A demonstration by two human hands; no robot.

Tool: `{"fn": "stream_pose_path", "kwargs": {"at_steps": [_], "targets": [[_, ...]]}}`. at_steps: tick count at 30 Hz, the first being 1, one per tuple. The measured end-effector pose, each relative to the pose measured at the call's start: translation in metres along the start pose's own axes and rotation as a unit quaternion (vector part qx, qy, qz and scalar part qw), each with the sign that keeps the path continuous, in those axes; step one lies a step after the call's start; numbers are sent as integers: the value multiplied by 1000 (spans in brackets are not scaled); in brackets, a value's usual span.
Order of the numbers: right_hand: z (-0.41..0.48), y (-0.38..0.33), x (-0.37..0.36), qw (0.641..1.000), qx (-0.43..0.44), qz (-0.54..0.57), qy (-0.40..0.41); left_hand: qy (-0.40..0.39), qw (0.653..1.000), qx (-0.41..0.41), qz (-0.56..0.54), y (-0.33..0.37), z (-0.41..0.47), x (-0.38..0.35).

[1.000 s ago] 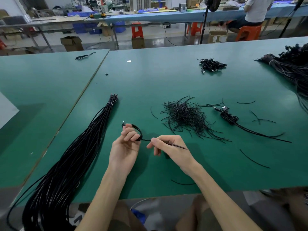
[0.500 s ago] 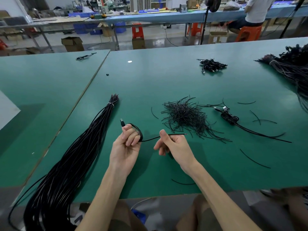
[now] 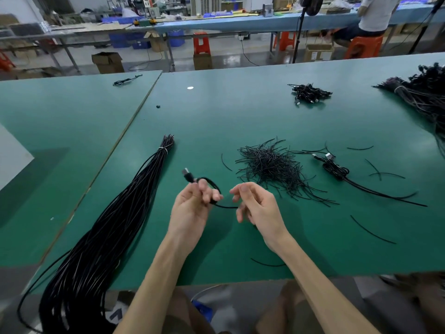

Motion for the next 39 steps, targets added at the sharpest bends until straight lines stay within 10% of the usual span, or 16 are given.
{"fn": "stream_pose_path", "kwargs": {"at_steps": [6,19,39], "targets": [[3,8,-6,999,-7,-23,-22,-125,989,53,56,-13,-2,-36],[0,9,8,999,-6,-27,37,-11,950,-4,311,-1,-6,-17],[1,-4,-23,968,28,-245,-43,39,954,25,298,-8,-6,-1]]}}
Point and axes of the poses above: each hand's wrist, its own z-axis towards the middle knuckle, its own x-axis out of the back of the hand, y = z × x, the point moved 9 cm from there along z, towards the middle knuckle, and after that the axes turned 12 degrees about -y, right-handed, at the moved point
